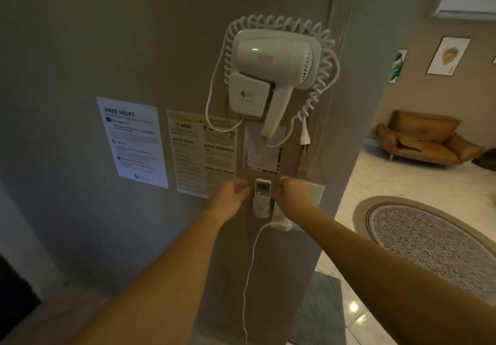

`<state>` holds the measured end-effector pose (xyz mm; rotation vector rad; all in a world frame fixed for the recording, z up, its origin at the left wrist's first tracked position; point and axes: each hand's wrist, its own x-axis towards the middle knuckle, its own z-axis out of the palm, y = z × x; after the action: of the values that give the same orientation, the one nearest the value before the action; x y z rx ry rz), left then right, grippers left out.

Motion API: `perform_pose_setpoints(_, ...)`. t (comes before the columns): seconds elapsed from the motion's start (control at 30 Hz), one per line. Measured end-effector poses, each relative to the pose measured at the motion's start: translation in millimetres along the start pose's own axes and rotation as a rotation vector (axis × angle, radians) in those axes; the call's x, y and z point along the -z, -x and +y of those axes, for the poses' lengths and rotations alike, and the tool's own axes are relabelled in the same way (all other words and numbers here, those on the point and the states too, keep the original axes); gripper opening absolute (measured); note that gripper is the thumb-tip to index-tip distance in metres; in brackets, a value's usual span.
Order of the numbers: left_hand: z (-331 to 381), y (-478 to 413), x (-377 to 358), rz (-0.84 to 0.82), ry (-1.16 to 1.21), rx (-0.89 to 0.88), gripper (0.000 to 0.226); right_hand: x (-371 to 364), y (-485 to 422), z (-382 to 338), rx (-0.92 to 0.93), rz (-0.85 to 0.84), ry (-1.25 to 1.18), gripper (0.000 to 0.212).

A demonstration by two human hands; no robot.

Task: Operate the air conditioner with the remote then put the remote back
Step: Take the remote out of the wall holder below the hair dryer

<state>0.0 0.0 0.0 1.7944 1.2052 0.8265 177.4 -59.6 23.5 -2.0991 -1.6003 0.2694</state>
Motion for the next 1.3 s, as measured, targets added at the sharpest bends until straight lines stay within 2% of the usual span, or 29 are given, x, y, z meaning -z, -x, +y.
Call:
perform_pose_setpoints(0.13,2,-9,-7,-0.007,0.078,-0.013,0.034,-10,-10,-2,-0.039,0.009,0.012,0.024)
perform_pose_setpoints(0.33,-10,-19,-17,-0.013,0.07,-0.062,0.028,-21,-15,-3,-0.021,0.025,0.065,0.023)
perform_pose_setpoints(0.7,-10,-21,-20,0.039,0.199,-0.063,0.029,-20,-12,-4,0.004,0.07,-0.059,0.022)
perform_pose_setpoints(0.9,25,-24,-2,0.132,0.377,-0.15,0.028,10,-17,-22,0.085,0.223,-0.276,0.023)
perform_pose_setpoints(1.0,37,-19,6,0.125,0.386,-0.168,0.021,21,-12,-27,0.083,0.245,-0.418,0.022)
perform_pose_setpoints(1.1,42,-6,8,0.116,0.377,-0.17,0.011,24,-1,-26,0.06,0.181,-0.538,0.021)
perform_pose_setpoints(1.3,43,24,11,0.114,0.4,-0.087,0.017,32,29,-26,0.105,-0.059,-0.715,0.026)
